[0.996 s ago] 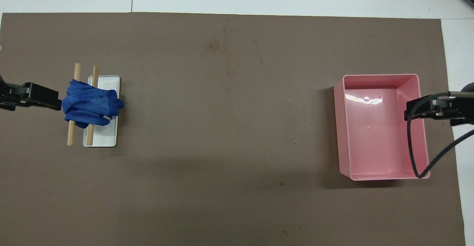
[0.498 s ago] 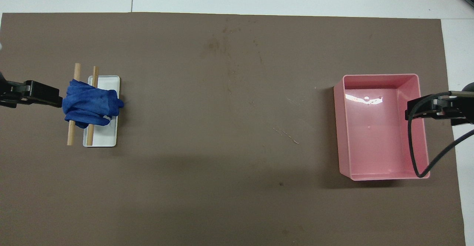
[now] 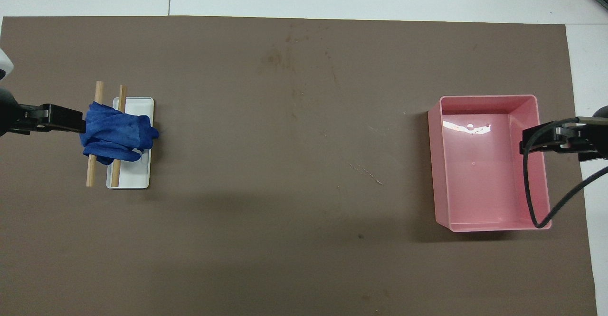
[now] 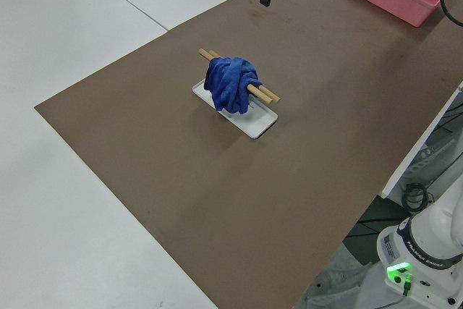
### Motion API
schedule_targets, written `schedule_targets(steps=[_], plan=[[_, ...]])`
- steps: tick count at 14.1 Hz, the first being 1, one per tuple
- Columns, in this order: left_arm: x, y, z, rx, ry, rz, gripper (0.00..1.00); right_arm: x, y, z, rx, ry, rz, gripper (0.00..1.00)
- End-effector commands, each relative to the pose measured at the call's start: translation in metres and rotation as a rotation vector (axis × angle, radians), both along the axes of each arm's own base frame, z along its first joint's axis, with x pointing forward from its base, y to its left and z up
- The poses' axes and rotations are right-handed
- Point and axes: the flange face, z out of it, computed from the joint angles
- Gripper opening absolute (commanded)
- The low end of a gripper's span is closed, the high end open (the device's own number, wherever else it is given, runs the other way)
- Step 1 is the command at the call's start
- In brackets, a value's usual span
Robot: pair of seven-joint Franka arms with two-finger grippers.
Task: Wipe water with towel using both arms
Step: 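Reach the left gripper to the blue cloth and grasp it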
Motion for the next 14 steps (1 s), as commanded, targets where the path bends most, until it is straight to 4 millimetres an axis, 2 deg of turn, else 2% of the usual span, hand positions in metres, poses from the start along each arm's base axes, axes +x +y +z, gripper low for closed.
schedule_targets(steps=[1, 4, 5, 7, 8, 10, 11, 14], plan=[[-0.012, 0.007, -0.014, 0.001, -0.036, 0.010, 1.00, -0.003, -0.002, 0.001, 0.022, -0.022, -0.001, 1.00], [-0.006, 0.008, -0.028, 0.000, -0.059, 0.015, 1.00, -0.001, -0.001, 0.002, 0.021, -0.038, 0.001, 1.00], [-0.001, 0.011, -0.044, -0.001, -0.076, 0.022, 1.00, 0.000, 0.001, 0.002, 0.021, -0.039, 0.005, 1.00], [0.015, 0.032, -0.080, 0.026, -0.120, 0.047, 1.00, -0.001, 0.002, 0.002, 0.021, -0.038, 0.009, 1.00], [0.025, 0.035, -0.098, 0.052, -0.129, 0.040, 1.00, -0.001, 0.003, 0.002, 0.021, -0.036, 0.012, 1.00], [0.039, 0.045, -0.123, 0.066, -0.134, 0.049, 1.00, -0.002, 0.004, 0.002, 0.021, -0.033, 0.021, 1.00], [0.038, 0.049, -0.137, 0.065, -0.133, 0.058, 1.00, -0.003, 0.004, 0.002, 0.021, -0.030, 0.022, 1.00], [0.031, 0.043, -0.174, 0.056, -0.157, 0.079, 1.00, -0.003, 0.003, 0.002, 0.021, -0.028, 0.013, 1.00]])
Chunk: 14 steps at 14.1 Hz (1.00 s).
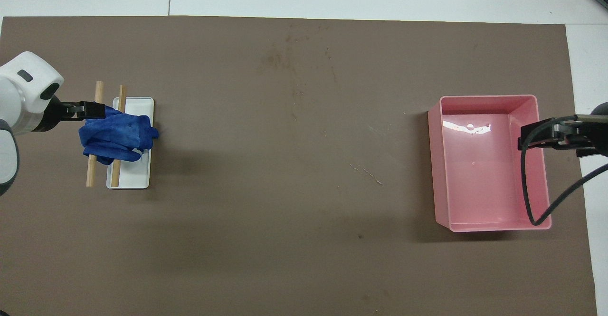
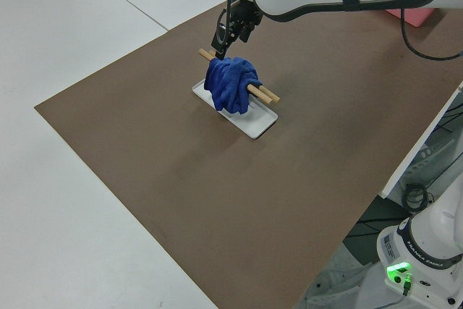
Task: Wipe water with towel using both arms
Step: 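Reach the left gripper to the blue cloth and grasp it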
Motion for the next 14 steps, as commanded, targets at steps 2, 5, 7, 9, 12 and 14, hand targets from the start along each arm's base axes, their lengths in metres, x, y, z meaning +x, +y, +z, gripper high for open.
schedule_targets(steps=[2, 5, 7, 9, 12, 14], plan=[[-0.011, 0.000, -0.020, 0.010, -0.031, 0.018, 1.00, -0.005, -0.001, 0.000, 0.020, -0.006, 0.002, 1.00], [-0.014, 0.000, -0.028, 0.010, -0.020, 0.020, 0.96, -0.005, 0.000, 0.000, 0.021, -0.003, 0.004, 1.00], [-0.016, 0.000, -0.032, 0.010, -0.016, 0.021, 0.89, -0.005, 0.004, 0.001, 0.019, -0.011, 0.008, 1.00], [-0.016, 0.000, -0.032, 0.010, -0.020, 0.021, 0.68, -0.005, 0.007, 0.000, 0.020, -0.006, 0.014, 1.00], [-0.016, 0.000, -0.031, 0.010, -0.016, 0.019, 0.19, -0.006, 0.007, 0.000, 0.020, -0.003, 0.016, 1.00], [-0.015, 0.001, -0.029, 0.011, -0.016, 0.020, 0.01, -0.006, 0.007, 0.000, 0.020, -0.004, 0.016, 1.00]])
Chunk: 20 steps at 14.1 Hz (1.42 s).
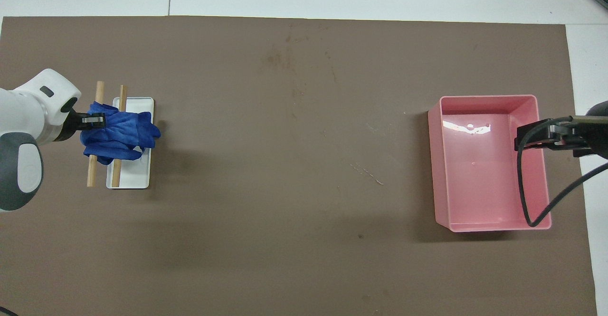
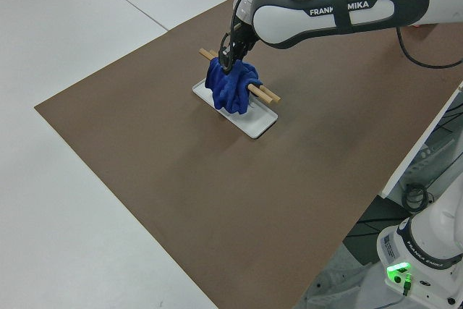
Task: Wipe water with towel using both arms
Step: 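Reach the left gripper to the blue cloth and grasp it, then lift the blue cloth with the left gripper while the right gripper approaches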
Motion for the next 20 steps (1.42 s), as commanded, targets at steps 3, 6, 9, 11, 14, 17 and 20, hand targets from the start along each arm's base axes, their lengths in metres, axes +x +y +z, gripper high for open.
schedule_targets(steps=[3, 6, 9, 11, 14, 17, 20], plan=[[-0.003, 0.000, 0.007, 0.005, 0.008, 0.013, 0.00, -0.006, 0.002, -0.002, 0.018, -0.006, -0.008, 1.00], [0.008, 0.001, 0.034, 0.006, 0.059, 0.025, 0.00, -0.006, 0.005, -0.002, 0.019, -0.009, -0.028, 1.00], [0.009, -0.009, 0.070, -0.011, 0.114, 0.083, 0.00, -0.008, 0.015, -0.002, 0.018, -0.005, -0.042, 1.00], [0.006, -0.024, 0.089, -0.063, 0.152, 0.194, 0.00, -0.008, 0.019, -0.002, 0.023, -0.004, -0.056, 1.00], [-0.003, -0.056, 0.112, -0.217, 0.221, 0.414, 0.00, -0.012, 0.049, -0.002, 0.090, 0.008, -0.123, 1.00], [-0.010, -0.083, 0.126, -0.404, 0.292, 0.641, 0.00, -0.016, 0.074, 0.000, 0.161, 0.025, -0.236, 1.00], [-0.016, -0.115, 0.138, -0.583, 0.419, 0.931, 0.00, -0.020, 0.117, 0.006, 0.219, 0.023, -0.404, 1.00]])
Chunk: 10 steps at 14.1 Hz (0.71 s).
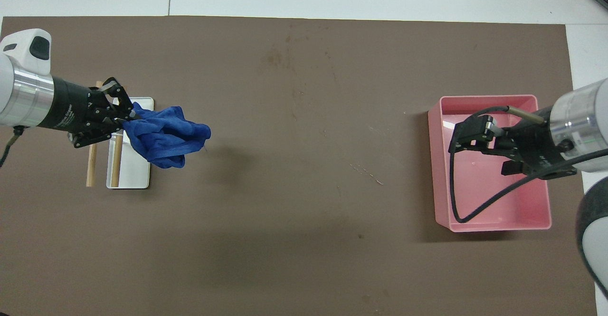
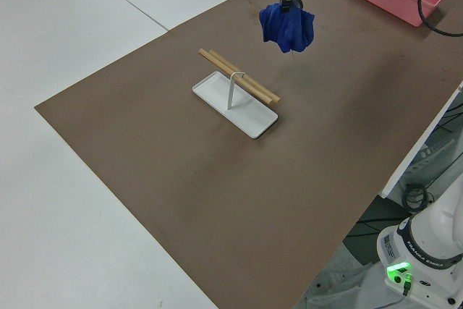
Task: Wipe water with towel using both arms
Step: 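Lift the blue cloth with the left gripper while the right gripper approaches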
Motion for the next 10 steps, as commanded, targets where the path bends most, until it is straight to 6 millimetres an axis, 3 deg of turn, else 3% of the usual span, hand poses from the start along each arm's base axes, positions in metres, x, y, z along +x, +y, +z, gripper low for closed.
schedule_targets(steps=[1, 5, 7, 10], plan=[[-0.013, -0.033, 0.019, -0.125, 0.134, 0.233, 0.00, -0.012, 0.039, 0.006, 0.053, -0.002, -0.173, 1.00], [-0.023, -0.090, 0.027, -0.256, 0.291, 0.431, 0.00, -0.018, 0.103, 0.016, 0.178, 0.018, -0.472, 0.99], [-0.027, -0.115, 0.034, -0.328, 0.342, 0.501, 0.00, -0.014, 0.122, 0.015, 0.240, 0.045, -0.648, 0.99], [-0.030, -0.128, 0.050, -0.437, 0.428, 0.616, 0.00, -0.011, 0.154, 0.014, 0.305, 0.051, -0.800, 0.99]])
